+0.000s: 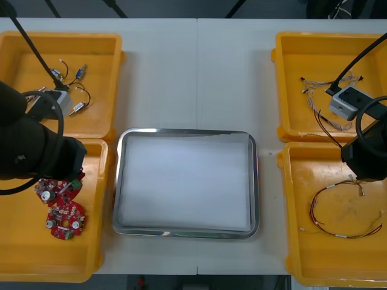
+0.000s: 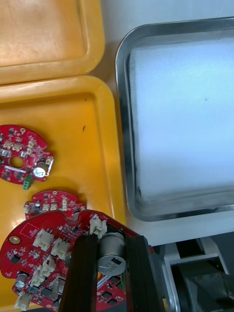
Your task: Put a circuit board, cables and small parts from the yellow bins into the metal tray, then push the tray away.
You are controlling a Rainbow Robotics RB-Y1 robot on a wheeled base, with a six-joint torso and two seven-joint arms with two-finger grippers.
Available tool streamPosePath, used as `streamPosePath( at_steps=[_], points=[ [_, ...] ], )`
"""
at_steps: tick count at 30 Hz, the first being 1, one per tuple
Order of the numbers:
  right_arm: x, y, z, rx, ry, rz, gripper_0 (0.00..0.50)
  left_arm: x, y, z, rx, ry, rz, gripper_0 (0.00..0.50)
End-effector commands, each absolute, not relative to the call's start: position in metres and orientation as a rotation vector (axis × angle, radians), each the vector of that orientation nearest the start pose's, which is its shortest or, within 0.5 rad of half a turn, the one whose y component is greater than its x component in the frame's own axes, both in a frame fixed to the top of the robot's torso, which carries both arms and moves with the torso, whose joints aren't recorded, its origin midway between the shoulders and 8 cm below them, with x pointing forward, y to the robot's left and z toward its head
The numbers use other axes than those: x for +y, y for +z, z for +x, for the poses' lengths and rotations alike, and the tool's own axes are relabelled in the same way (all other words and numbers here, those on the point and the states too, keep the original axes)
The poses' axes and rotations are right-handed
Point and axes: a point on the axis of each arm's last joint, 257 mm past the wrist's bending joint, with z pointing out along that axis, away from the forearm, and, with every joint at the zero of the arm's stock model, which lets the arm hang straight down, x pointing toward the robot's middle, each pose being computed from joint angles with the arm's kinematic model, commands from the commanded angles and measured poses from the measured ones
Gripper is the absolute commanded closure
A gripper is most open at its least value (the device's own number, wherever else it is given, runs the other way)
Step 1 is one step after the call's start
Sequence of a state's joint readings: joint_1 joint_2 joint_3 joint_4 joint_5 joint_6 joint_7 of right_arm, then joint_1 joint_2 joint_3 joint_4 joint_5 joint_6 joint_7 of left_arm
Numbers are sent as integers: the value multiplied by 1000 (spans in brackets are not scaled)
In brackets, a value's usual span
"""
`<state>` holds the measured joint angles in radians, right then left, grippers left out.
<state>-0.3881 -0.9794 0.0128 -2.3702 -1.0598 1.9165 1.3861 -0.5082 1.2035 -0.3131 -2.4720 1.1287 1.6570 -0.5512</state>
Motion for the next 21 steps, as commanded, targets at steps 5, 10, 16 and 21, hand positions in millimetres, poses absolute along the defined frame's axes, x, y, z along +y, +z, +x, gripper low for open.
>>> streamPosePath(
  at_steps=[5, 10, 16, 21],
  points=[
    [-282, -121, 361, 2537, -235, -903, 500, 182, -146, 358, 2622, -128, -61, 499],
    [-282, -121, 361, 2537, -235, -903, 500, 164, -159, 364, 2606, -143, -82, 497],
    [-282, -121, 361, 2537, -235, -903, 500, 140, -176, 379, 2588, -132, -81, 497],
    [-282, -121, 361, 2537, -235, -903, 500, 126, -189, 387, 2595, -124, -92, 494]
  ],
)
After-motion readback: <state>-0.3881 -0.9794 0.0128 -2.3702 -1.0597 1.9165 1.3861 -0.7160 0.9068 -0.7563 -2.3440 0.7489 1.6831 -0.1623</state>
